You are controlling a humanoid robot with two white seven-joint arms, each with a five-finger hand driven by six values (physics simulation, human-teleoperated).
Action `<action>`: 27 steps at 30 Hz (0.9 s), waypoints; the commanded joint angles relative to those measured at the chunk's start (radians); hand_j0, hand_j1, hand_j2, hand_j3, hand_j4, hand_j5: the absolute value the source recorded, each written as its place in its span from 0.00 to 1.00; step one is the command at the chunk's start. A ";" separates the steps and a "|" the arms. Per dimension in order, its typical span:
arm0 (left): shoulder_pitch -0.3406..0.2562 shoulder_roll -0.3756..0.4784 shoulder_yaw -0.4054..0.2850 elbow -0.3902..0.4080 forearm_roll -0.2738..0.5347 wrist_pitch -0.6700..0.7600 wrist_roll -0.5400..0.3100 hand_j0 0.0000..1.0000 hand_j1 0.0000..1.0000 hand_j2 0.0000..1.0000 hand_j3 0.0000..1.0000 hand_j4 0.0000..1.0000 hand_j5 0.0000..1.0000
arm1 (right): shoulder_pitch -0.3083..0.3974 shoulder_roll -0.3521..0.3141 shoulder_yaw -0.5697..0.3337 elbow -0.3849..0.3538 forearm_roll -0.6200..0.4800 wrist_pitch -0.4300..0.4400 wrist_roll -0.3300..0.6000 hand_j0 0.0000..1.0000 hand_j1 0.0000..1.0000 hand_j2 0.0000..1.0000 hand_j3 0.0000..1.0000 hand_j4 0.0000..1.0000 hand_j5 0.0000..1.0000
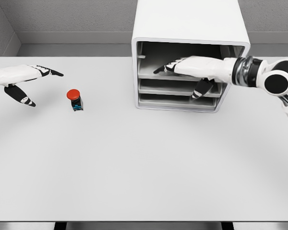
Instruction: Slide open multi-storey tabletop storage cabinets and put open load switch and slide close multi-storey tabletop storage cabinets
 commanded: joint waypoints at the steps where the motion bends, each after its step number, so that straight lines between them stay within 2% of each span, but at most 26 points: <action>1: 0.000 0.001 0.001 0.000 0.006 0.003 0.000 1.00 1.00 1.00 1.00 1.00 1.00 | 0.002 0.006 0.010 0.014 -0.003 -0.001 0.000 1.00 1.00 1.00 1.00 1.00 1.00; 12: 0.000 0.001 0.001 0.000 0.008 0.003 0.000 1.00 1.00 1.00 1.00 1.00 1.00 | 0.003 -0.005 0.024 0.002 -0.003 -0.031 0.000 1.00 1.00 1.00 1.00 1.00 1.00; 15: 0.000 0.002 0.003 -0.002 0.008 0.003 0.000 1.00 1.00 1.00 1.00 1.00 1.00 | 0.006 -0.022 0.022 -0.023 -0.003 -0.033 0.000 1.00 1.00 1.00 1.00 1.00 1.00; 19: 0.002 0.004 0.004 -0.003 0.008 0.003 0.000 1.00 1.00 1.00 1.00 1.00 1.00 | 0.023 -0.045 0.019 -0.043 -0.003 -0.085 0.000 1.00 1.00 1.00 1.00 1.00 1.00; 25: 0.002 0.006 0.004 -0.005 0.008 0.003 0.000 1.00 1.00 1.00 1.00 1.00 1.00 | 0.038 -0.071 0.013 -0.070 -0.003 -0.119 0.000 1.00 1.00 1.00 1.00 1.00 1.00; 27: 0.002 0.006 0.004 -0.005 0.009 0.003 0.000 1.00 1.00 1.00 1.00 1.00 1.00 | 0.041 -0.073 0.012 -0.081 -0.003 -0.171 0.000 1.00 1.00 1.00 1.00 1.00 1.00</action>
